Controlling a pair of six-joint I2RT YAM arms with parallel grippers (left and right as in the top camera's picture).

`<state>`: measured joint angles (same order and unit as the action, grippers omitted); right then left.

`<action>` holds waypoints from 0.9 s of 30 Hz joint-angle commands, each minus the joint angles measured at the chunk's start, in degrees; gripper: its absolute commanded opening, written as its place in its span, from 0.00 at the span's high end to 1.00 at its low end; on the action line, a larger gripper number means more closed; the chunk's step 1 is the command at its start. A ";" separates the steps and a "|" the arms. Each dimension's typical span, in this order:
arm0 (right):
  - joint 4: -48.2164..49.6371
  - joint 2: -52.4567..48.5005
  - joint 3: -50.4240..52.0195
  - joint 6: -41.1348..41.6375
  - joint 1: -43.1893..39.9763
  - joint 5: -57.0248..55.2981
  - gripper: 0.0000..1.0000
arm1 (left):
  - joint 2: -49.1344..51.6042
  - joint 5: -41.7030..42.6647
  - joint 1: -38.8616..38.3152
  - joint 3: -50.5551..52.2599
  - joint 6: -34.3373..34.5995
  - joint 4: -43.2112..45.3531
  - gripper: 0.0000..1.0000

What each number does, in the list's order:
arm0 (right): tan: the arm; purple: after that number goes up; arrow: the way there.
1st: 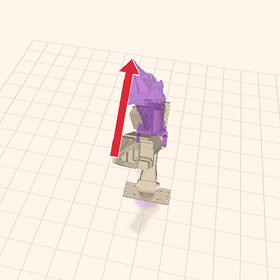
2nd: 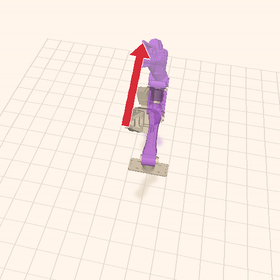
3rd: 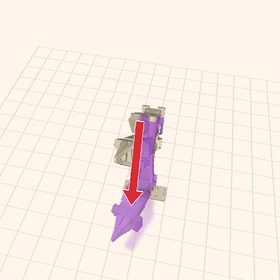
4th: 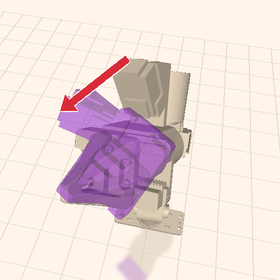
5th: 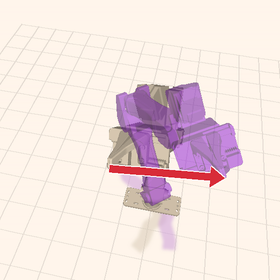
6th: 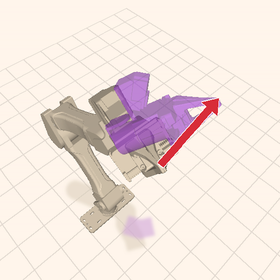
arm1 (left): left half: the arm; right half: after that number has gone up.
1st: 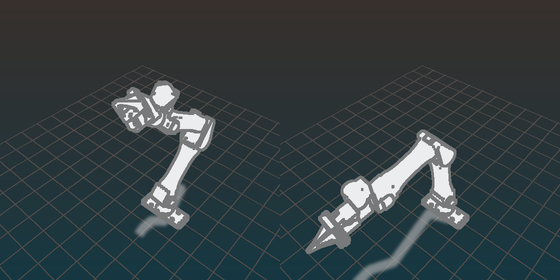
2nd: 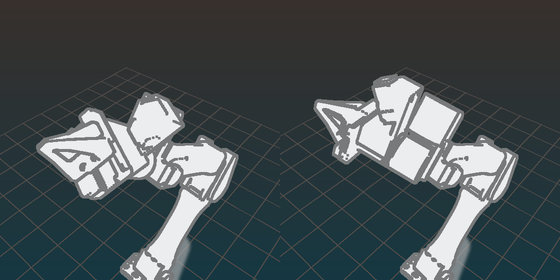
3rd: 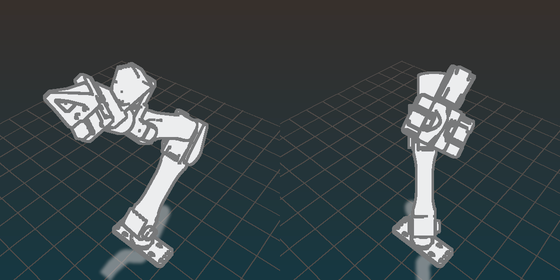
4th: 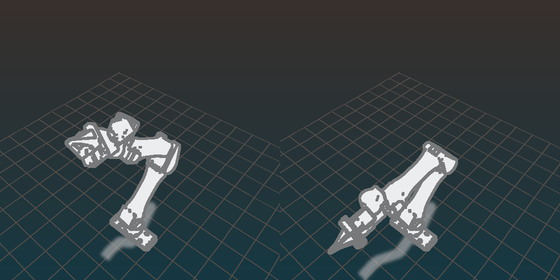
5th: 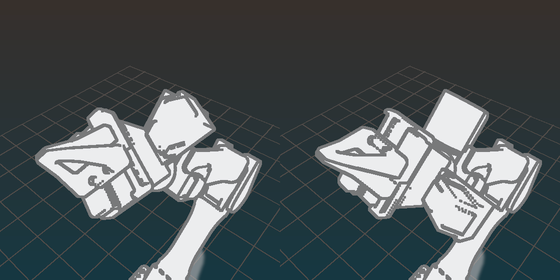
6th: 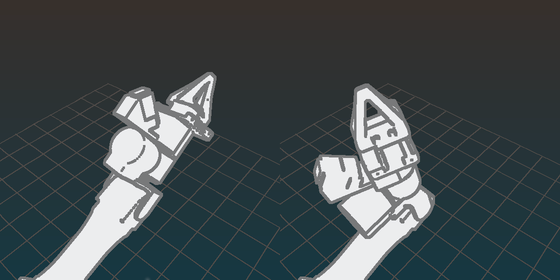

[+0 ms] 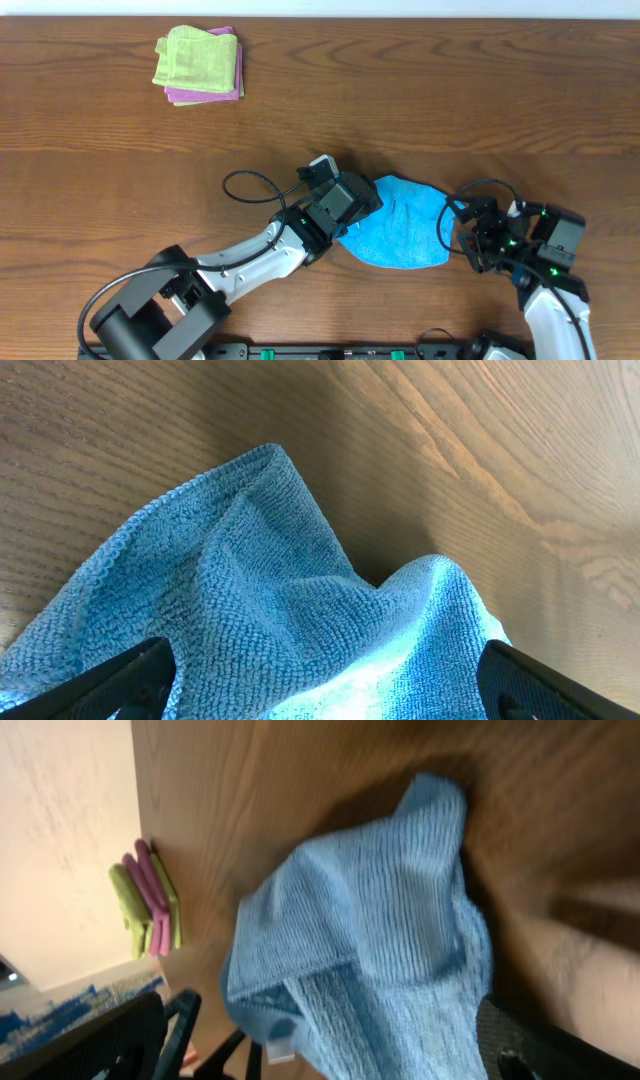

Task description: Fold the cloth

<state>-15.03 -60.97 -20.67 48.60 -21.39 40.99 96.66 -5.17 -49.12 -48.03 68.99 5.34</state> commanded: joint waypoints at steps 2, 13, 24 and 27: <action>2.54 -4.35 -0.92 5.51 1.99 1.88 0.01 | 0.42 -1.22 0.48 0.13 -0.85 -0.17 0.02; 10.25 -6.97 -0.92 12.63 9.07 -2.29 0.01 | 0.42 -1.22 0.48 0.13 -0.85 -0.17 0.02; 10.95 -7.61 -0.92 16.28 9.92 3.04 0.01 | 0.42 -1.22 0.48 0.13 -0.85 -0.17 0.02; 10.93 -7.61 -0.92 18.01 11.87 3.93 0.01 | 0.42 -1.22 0.48 0.13 -0.85 -0.20 0.02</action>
<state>-4.10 -68.25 -20.69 63.90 -11.31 42.15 96.66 -5.17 -49.12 -48.03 68.99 5.34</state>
